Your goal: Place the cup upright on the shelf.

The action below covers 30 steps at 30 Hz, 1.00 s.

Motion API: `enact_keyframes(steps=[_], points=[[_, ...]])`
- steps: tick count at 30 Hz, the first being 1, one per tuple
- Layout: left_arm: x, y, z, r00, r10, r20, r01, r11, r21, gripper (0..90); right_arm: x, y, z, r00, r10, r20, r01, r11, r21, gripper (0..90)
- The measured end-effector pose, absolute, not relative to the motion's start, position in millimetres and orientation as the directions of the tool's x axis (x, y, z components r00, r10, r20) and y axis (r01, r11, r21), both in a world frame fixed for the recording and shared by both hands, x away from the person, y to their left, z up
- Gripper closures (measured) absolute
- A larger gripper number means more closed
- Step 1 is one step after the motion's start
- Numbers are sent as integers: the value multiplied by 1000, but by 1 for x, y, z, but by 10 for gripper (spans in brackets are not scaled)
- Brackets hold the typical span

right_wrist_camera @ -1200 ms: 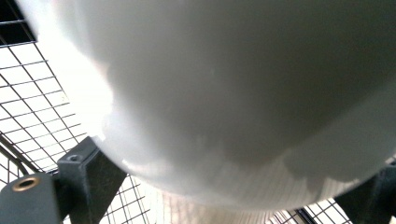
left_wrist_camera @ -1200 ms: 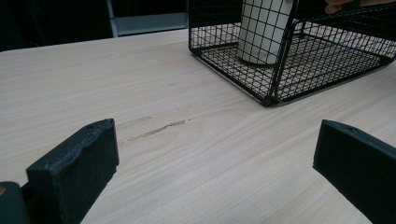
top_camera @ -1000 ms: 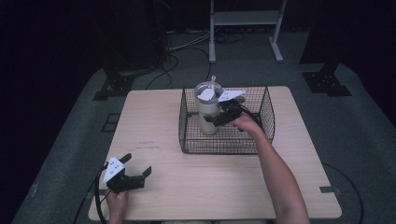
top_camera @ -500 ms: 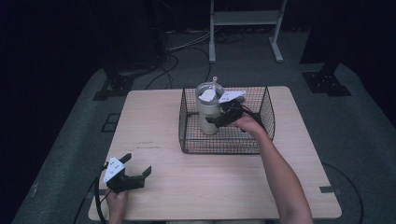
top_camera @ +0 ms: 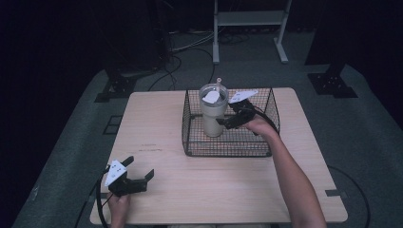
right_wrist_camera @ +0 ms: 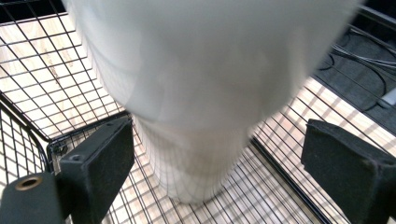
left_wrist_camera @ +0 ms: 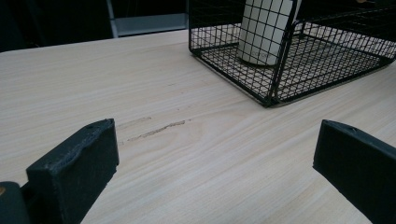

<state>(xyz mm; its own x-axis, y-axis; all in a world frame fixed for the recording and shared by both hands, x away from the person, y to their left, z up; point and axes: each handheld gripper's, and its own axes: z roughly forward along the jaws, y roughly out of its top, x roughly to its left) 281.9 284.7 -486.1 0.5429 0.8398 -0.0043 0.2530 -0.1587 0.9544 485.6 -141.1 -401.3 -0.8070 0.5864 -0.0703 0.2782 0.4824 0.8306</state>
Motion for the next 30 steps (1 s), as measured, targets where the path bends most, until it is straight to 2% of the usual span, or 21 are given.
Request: enact_keyframes(steps=[10,30], points=[[282,284,-486,543,840,-3,252,-160,955,0,475,-156,-388,-778,628,-9,330,422,844,91],[282,283,-486,545,839,3,249,-165,954,0,453,-183,-353,-774,632,-50,287,420,861,91]])
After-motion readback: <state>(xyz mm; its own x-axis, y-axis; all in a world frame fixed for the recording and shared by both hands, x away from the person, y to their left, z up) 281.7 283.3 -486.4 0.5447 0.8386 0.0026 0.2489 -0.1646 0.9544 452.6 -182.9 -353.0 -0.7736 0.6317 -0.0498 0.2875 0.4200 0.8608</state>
